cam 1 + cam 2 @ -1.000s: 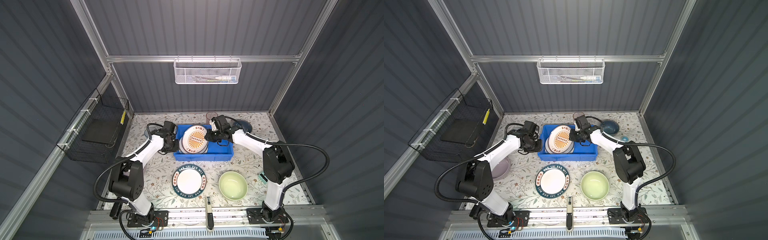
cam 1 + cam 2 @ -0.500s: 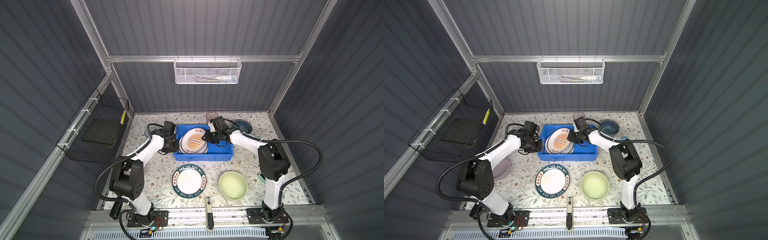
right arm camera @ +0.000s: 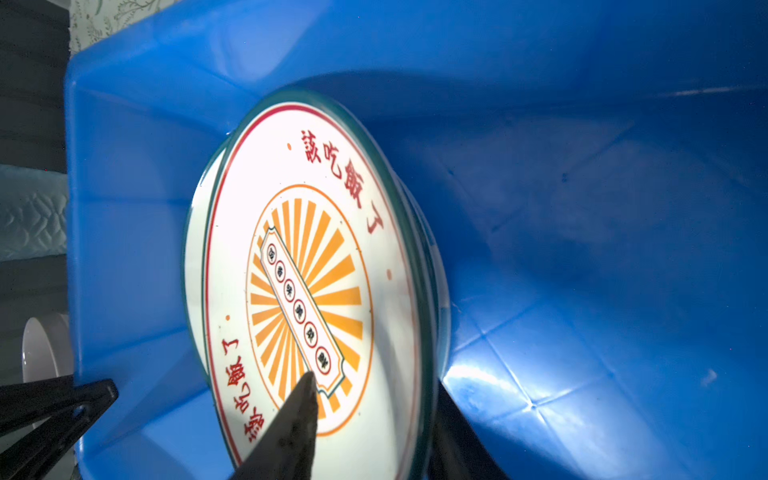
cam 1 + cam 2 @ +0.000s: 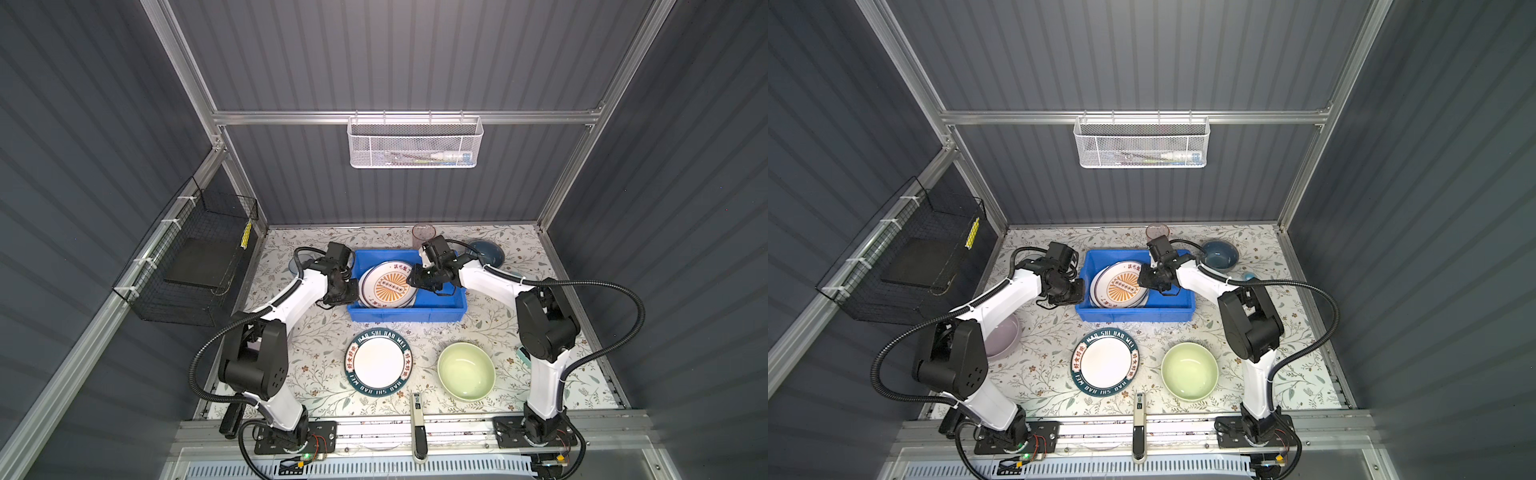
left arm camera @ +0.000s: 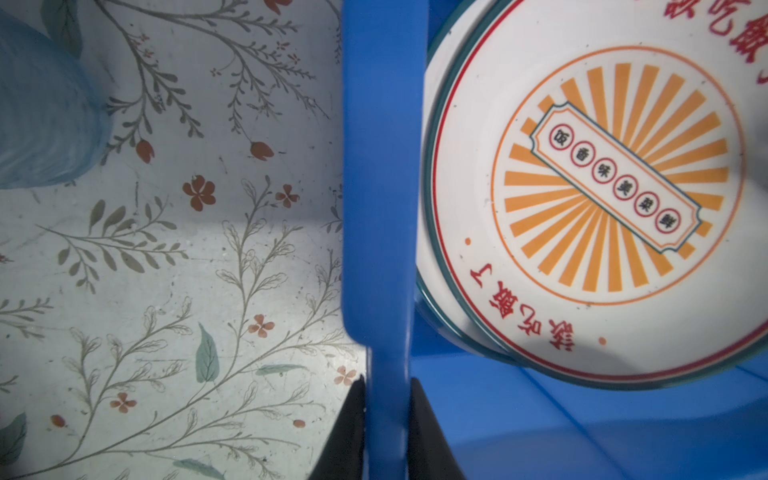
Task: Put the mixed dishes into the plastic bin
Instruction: 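Lower the orange-sunburst plate into the bin and open the right gripper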
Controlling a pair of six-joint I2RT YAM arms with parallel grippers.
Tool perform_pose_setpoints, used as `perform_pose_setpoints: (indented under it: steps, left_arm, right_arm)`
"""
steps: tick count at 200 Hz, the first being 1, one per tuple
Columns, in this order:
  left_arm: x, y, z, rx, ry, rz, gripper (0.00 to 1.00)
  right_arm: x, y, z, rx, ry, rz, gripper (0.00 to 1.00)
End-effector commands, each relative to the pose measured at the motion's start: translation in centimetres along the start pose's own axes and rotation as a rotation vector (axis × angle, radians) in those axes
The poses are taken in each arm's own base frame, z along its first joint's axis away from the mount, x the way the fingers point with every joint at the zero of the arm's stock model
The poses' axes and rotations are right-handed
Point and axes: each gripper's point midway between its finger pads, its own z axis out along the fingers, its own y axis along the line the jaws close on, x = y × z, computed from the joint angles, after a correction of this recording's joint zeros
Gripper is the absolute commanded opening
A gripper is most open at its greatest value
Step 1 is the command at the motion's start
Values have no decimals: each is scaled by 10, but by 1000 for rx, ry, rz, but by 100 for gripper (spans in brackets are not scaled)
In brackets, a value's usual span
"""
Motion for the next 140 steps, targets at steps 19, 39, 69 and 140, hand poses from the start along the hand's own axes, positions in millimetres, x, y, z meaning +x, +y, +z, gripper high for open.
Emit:
perform_pose_setpoints:
  steps: [19, 39, 69, 140]
  left_arm:
    - [-11, -5, -10, 29, -31, -13, 20]
    - [-12, -5, -10, 30, -36, -17, 20]
    - [-12, -5, -11, 31, -38, -22, 20]
    - [-11, -1, -38, 3, -72, -16, 28]
  right_arm:
    - [7, -3, 9, 45, 20, -40, 47]
    - [6, -4, 10, 48, 19, -43, 47]
    - [12, -6, 11, 63, 39, -44, 50]
    - [4, 7, -34, 52, -17, -129, 59]
